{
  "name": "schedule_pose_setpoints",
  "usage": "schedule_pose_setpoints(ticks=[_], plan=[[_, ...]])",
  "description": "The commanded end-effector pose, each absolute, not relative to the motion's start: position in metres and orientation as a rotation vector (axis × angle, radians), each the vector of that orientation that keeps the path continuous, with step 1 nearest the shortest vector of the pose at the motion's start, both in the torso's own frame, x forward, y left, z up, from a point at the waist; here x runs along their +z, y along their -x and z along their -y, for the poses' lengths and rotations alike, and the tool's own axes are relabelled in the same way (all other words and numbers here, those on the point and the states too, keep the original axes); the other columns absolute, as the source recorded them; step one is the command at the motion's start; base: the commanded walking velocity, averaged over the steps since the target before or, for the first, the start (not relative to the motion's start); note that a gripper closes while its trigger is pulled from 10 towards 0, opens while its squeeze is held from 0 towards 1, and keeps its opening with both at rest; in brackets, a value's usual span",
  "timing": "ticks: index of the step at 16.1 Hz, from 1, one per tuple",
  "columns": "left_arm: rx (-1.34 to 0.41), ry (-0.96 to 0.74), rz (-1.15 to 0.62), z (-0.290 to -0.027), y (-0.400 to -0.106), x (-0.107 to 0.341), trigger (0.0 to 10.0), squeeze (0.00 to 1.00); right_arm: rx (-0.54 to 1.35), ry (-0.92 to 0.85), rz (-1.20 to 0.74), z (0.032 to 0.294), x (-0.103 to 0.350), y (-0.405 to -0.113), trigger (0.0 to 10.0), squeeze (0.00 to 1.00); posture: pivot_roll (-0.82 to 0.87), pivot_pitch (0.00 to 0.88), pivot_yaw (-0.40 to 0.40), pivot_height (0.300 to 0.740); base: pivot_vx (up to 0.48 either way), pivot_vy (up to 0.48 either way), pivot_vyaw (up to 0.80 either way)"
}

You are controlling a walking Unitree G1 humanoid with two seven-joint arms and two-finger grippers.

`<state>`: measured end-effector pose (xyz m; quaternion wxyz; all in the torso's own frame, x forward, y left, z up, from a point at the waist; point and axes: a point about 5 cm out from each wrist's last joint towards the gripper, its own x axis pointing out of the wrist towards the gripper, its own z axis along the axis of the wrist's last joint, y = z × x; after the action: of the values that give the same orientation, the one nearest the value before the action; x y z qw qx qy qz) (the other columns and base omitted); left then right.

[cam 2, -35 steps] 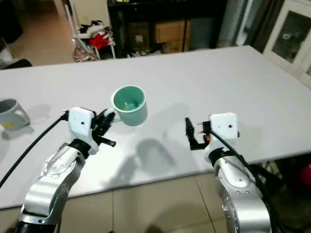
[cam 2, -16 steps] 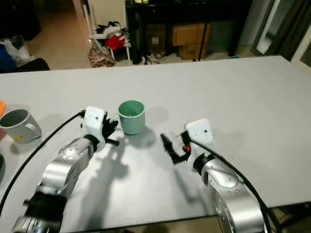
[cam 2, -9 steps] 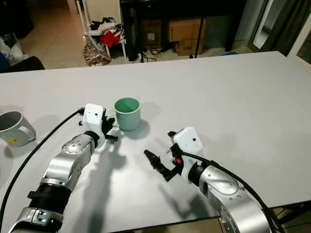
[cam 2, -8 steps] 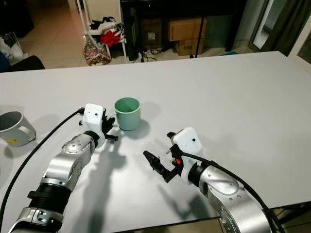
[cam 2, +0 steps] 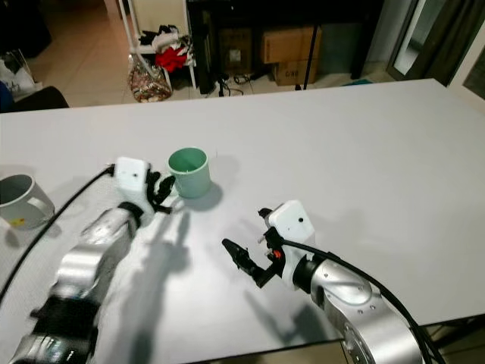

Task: Setting the table

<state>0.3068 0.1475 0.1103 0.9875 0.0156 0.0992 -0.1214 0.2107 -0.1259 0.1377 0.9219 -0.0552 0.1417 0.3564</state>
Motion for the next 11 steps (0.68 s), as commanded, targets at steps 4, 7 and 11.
schedule_pose_setpoints(ticks=[4,7,11], plan=[[-0.336,0.023,-0.092,-0.155,-0.264,0.134,10.0,0.0,0.69,0.06,-0.269,0.129,0.141,-0.205,10.0,0.0,0.06,0.0,0.093,0.727,0.0,0.0,0.0],[-0.262,-0.073,-0.078,-0.165,-0.247,0.14,10.0,0.0,0.588,0.045,-0.268,0.133,0.135,-0.205,10.0,0.0,0.08,0.0,0.082,0.727,0.0,0.0,0.0],[-0.248,-0.086,-0.085,-0.167,-0.239,0.14,10.0,0.0,0.544,0.037,-0.274,0.134,0.132,-0.206,10.0,0.0,0.09,0.0,0.077,0.727,0.0,0.0,0.0]])
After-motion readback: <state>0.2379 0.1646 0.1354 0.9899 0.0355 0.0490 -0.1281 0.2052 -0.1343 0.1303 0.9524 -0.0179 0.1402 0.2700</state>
